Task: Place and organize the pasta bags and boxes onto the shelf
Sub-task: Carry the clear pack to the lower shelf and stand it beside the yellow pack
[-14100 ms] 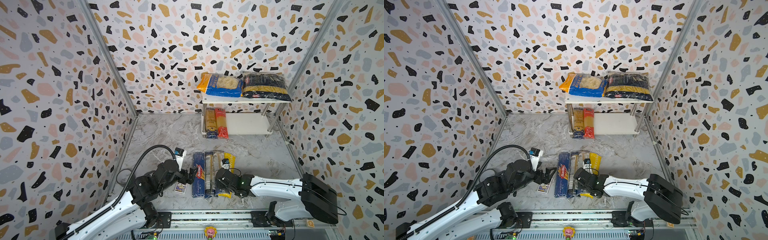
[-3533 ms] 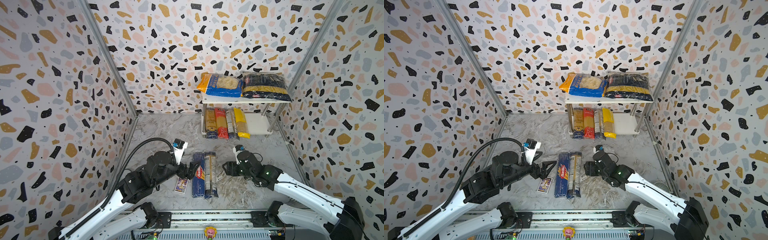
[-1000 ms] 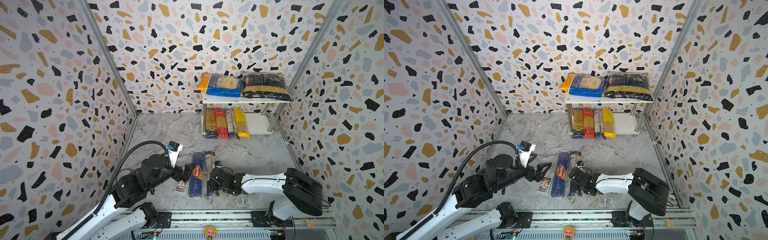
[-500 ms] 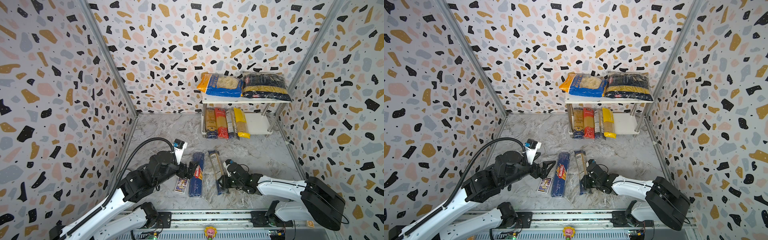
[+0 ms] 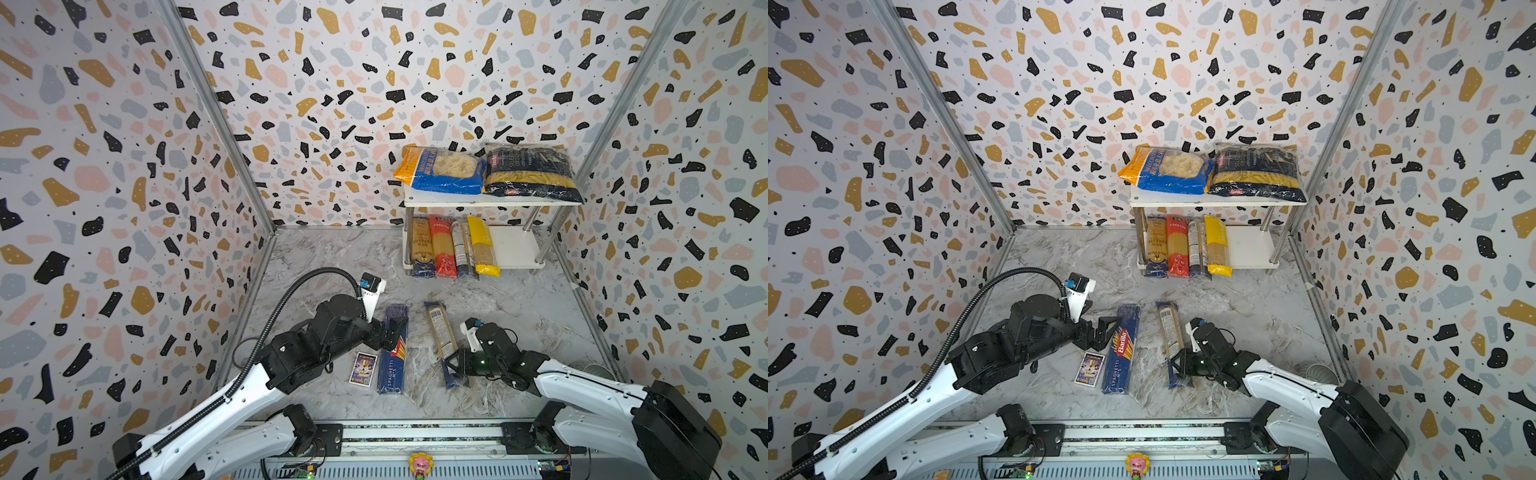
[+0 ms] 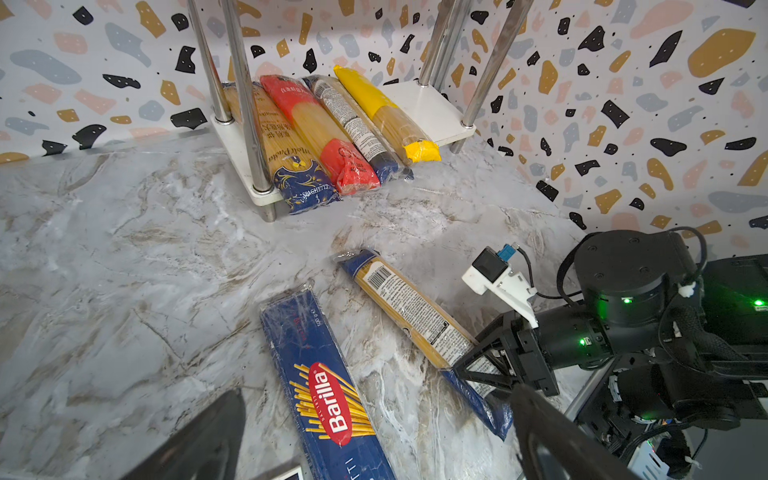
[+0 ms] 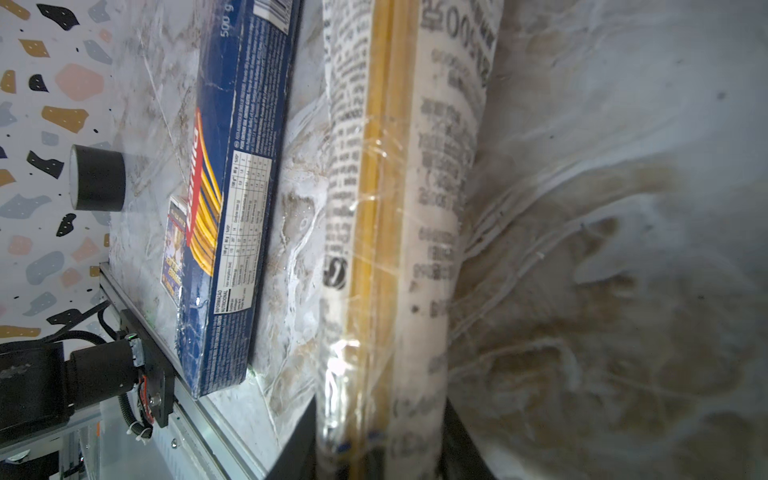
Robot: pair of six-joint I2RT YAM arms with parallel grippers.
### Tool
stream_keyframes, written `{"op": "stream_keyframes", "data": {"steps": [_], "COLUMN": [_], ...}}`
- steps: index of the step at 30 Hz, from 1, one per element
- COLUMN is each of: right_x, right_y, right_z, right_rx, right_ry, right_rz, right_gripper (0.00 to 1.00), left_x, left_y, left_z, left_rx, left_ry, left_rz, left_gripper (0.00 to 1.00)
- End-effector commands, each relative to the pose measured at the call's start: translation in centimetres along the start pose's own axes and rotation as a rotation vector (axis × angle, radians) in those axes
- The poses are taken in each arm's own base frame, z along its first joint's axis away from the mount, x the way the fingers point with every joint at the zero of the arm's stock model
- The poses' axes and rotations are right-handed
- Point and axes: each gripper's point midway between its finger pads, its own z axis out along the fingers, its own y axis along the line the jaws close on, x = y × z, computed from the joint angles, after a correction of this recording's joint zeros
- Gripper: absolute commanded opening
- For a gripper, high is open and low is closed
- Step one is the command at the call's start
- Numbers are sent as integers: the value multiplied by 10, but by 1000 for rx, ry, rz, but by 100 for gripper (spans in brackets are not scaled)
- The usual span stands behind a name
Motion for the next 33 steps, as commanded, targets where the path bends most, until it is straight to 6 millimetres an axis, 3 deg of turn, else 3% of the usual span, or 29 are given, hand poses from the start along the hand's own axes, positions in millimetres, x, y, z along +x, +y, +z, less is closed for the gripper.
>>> {"op": "stream_keyframes", "data": {"steps": [1, 5, 10, 17, 24, 29, 33], "right_x": [-27, -30, -37, -58, -78, -99, -129], "right_y": [31, 33, 49, 66, 64, 62, 62], "right_z": [-10, -9, -19, -53, -80, -95, -113], "right_rx": [-117, -129, -193, -235, -282, -288, -273], "right_ry": [-94, -87, -111, -173, -229, -277, -337], "right_rz": [-71, -74, -102, -149, -135, -140, -164], "right_gripper": [16, 15, 15, 14, 14, 14, 13], "left_x": [-16, -16, -16, -17, -21, -25, -31], "left_y": [-4, -1, 0, 0, -3, -2, -5], "left_z": [-5, -8, -7, -2, 2, 4, 6], "left_rx": [16, 8, -2, -5, -1, -13, -7], "left_ry": [-53, -63, -57, -54, -55, -54, -55], "left_rz": [-18, -20, -16, -13, -12, -5, 3], "left_gripper": [100, 99, 100, 99, 99, 99, 100]}}
